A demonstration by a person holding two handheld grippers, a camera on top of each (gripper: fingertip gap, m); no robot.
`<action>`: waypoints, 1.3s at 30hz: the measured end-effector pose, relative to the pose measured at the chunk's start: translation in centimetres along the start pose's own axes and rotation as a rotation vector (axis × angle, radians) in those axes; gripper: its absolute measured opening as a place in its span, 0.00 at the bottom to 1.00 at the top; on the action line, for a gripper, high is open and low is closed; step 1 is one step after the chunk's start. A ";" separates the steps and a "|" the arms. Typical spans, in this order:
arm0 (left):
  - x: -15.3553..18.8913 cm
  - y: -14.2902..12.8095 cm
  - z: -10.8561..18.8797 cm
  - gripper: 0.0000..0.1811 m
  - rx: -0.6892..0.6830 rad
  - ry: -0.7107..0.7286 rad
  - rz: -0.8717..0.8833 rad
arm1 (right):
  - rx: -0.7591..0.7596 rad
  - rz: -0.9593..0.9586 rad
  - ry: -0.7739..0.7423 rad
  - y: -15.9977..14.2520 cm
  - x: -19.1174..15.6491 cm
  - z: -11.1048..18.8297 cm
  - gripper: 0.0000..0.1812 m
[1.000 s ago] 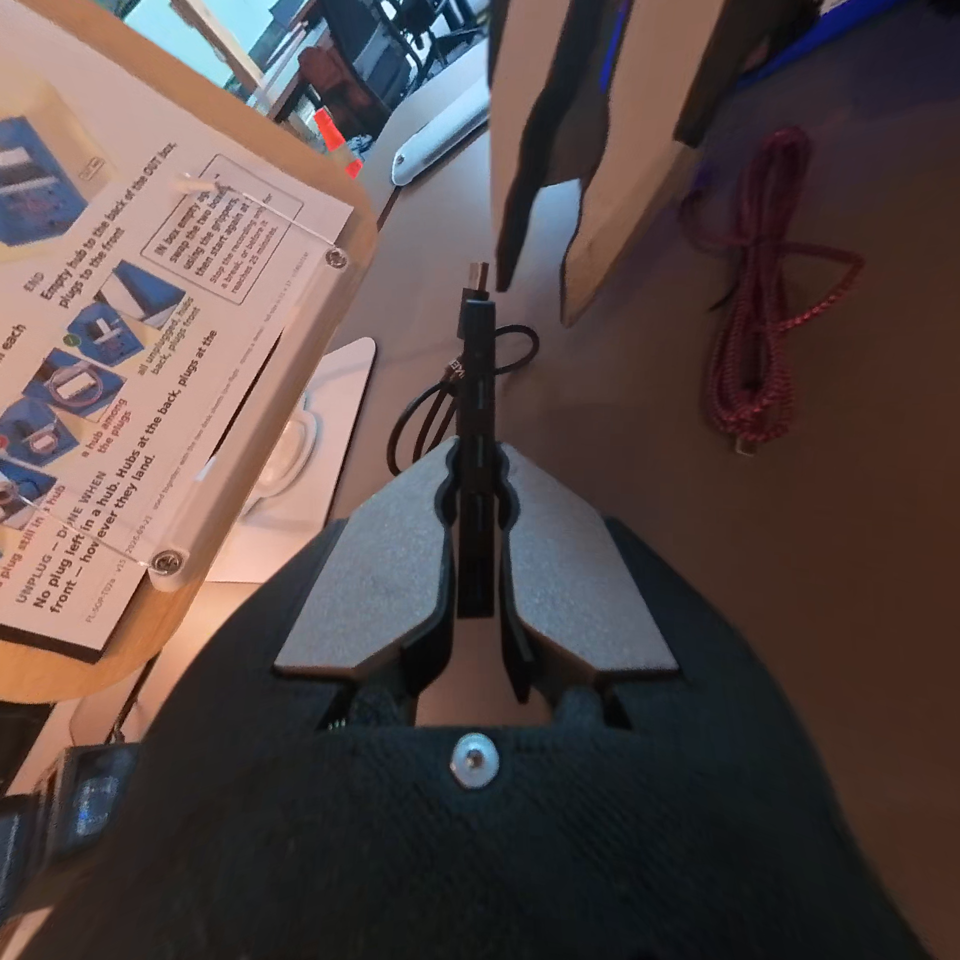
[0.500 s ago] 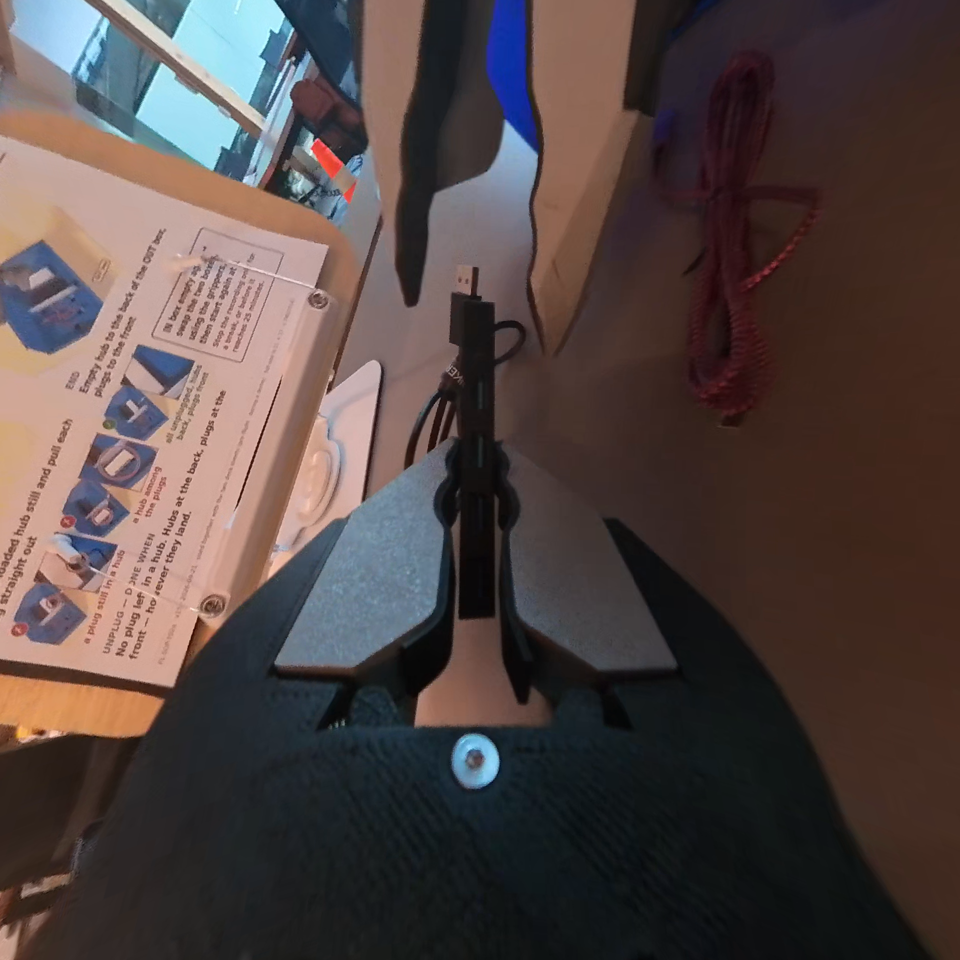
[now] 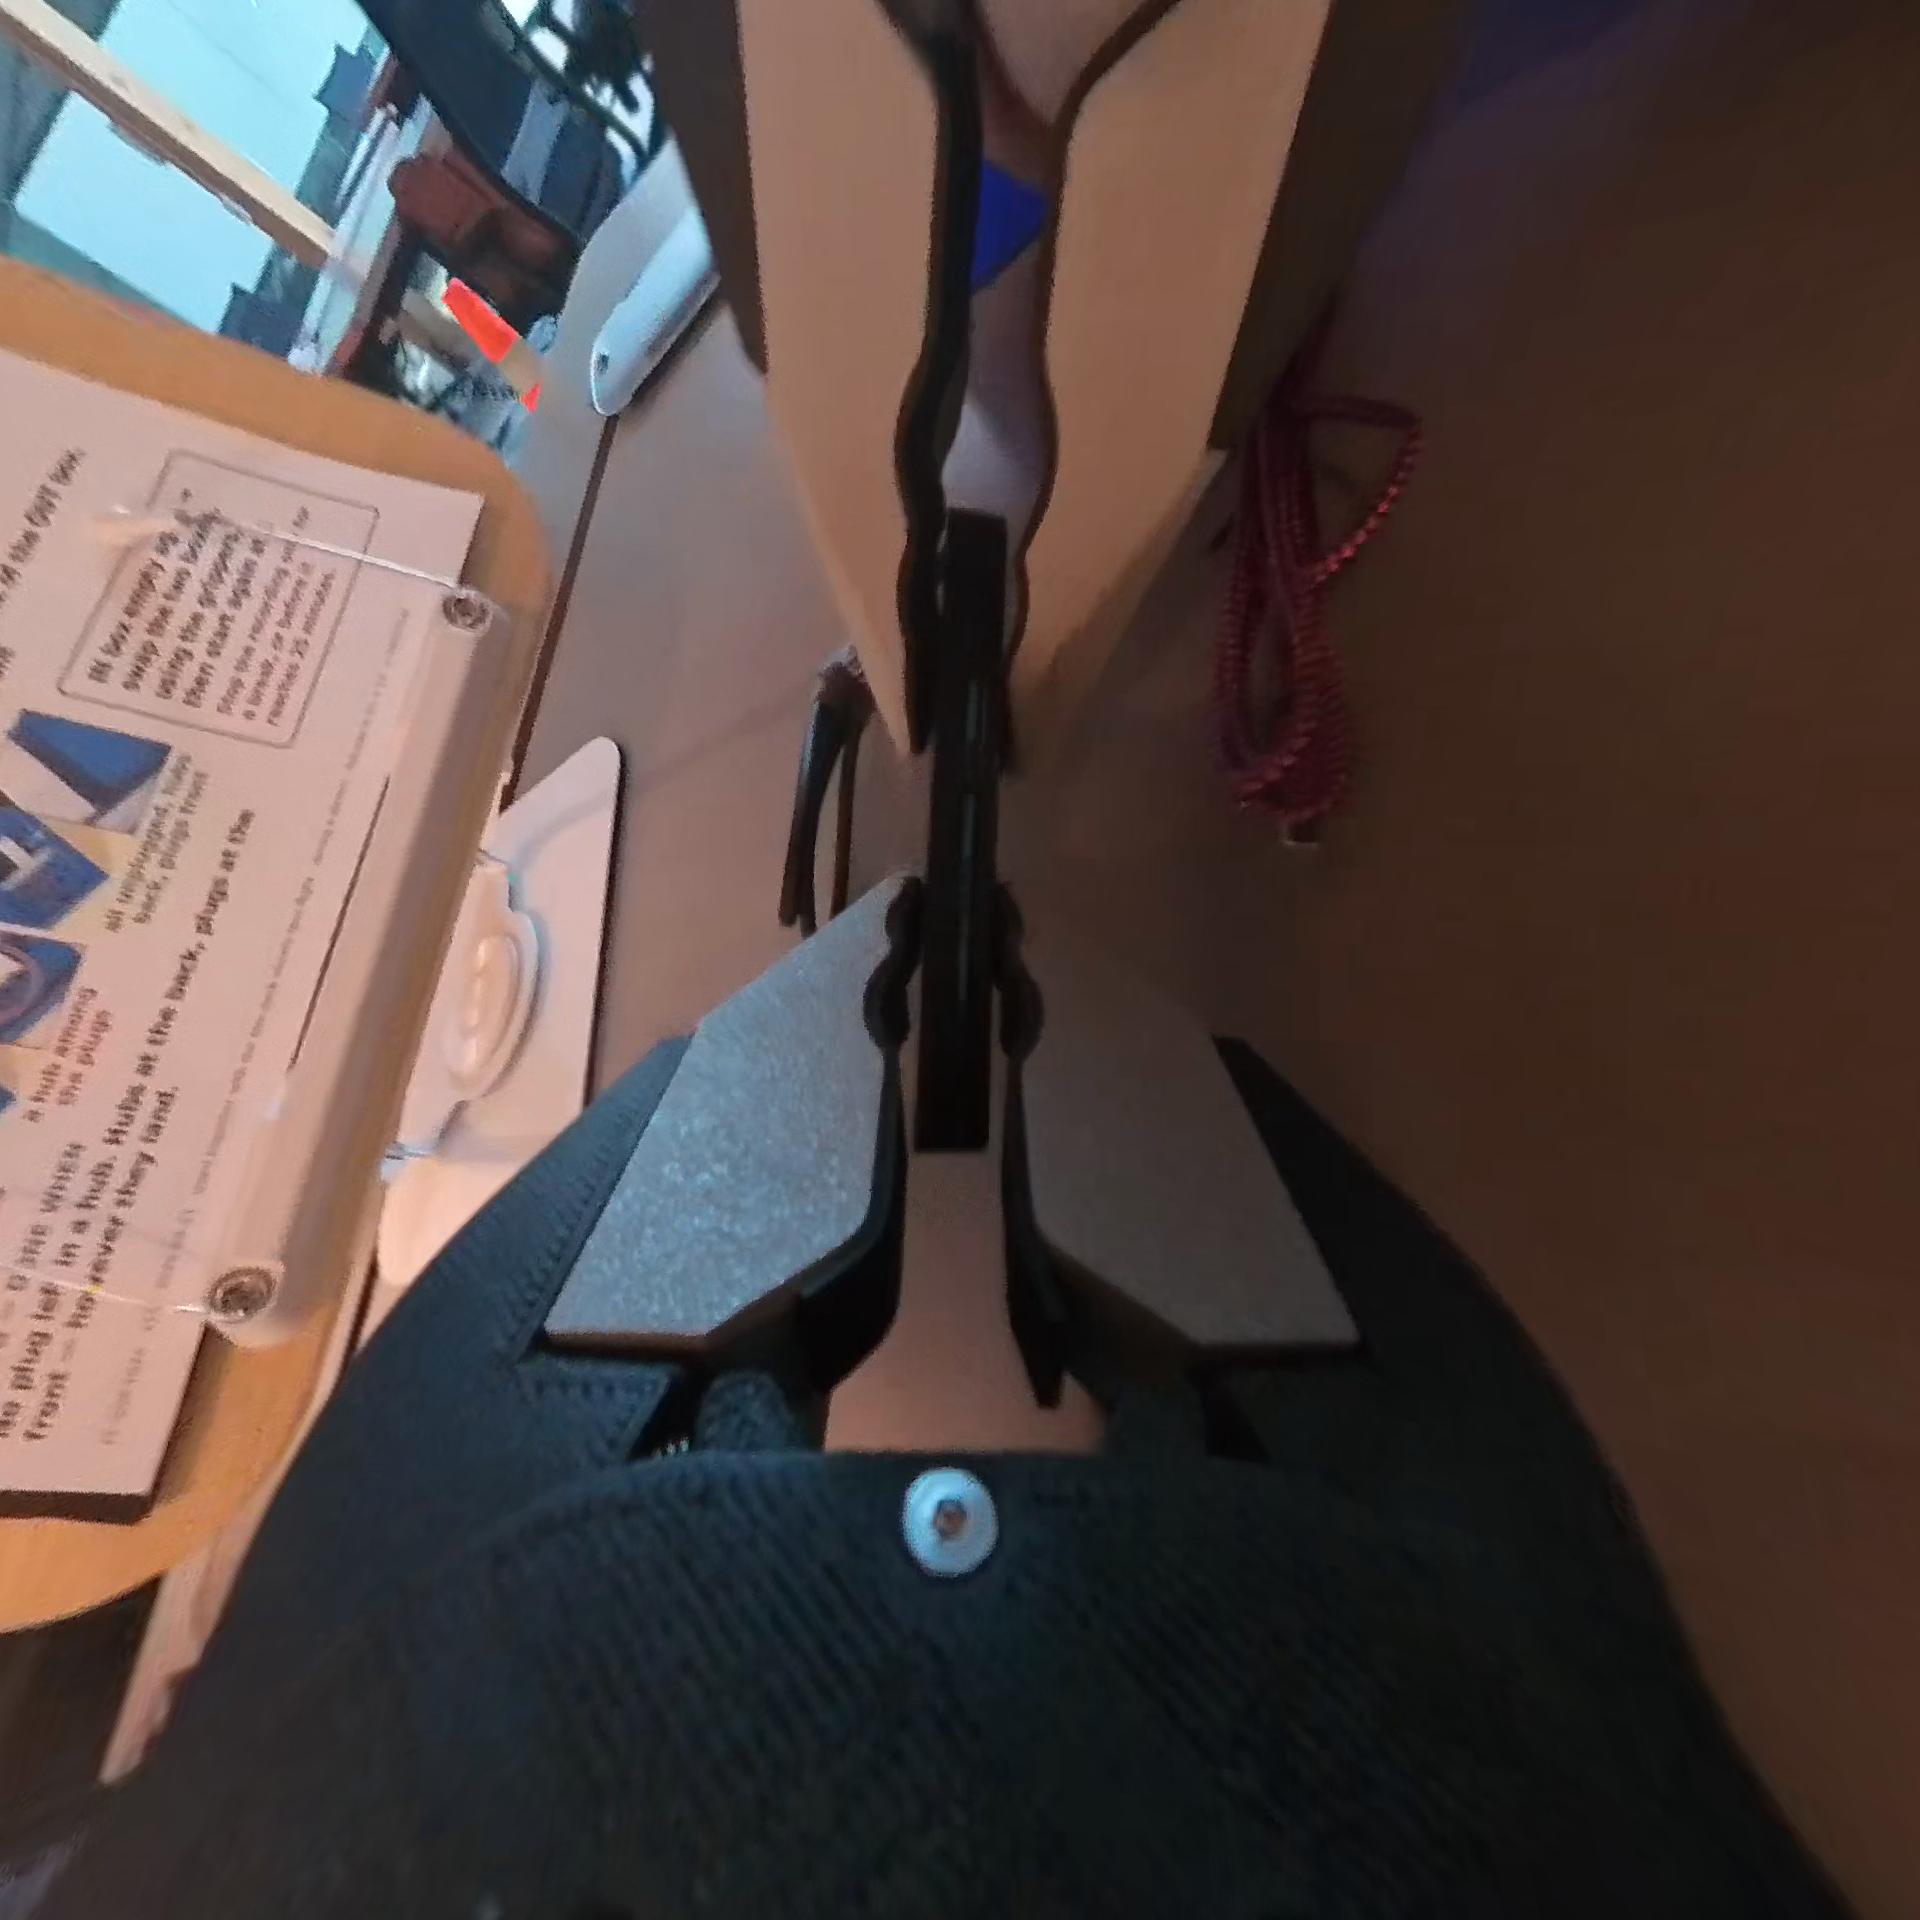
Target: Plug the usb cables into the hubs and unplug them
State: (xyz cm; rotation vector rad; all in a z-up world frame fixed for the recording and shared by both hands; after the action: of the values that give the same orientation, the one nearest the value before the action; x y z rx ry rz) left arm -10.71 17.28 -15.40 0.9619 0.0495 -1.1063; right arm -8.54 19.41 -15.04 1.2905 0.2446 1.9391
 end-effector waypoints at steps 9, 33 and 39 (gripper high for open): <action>-0.5 1.1 1.3 0.04 0.059 0.042 -0.023 | 0.044 -0.089 -0.011 -0.1 1.5 0.4 0.09; 0.0 3.7 1.4 0.05 0.125 0.090 -0.107 | 0.004 -0.065 -0.030 -0.3 1.1 -0.4 0.09; -1.7 2.2 1.8 0.05 0.064 0.172 -0.069 | -0.027 -0.276 -0.101 -1.5 4.4 0.7 0.17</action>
State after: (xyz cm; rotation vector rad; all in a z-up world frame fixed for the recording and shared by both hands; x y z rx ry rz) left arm -10.63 17.52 -12.11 1.1181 0.1896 -1.0909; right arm -8.03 23.35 -12.48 1.2613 0.3262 1.6351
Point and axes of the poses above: each gripper's, where its closed fingertips meet, z back along the fingers, y out of its top, x = y × z across the jaws, the point moved 1 cm from there along z, back along the fingers, and after that the axes turned 14 degrees about -y, right-handed, at the moved point
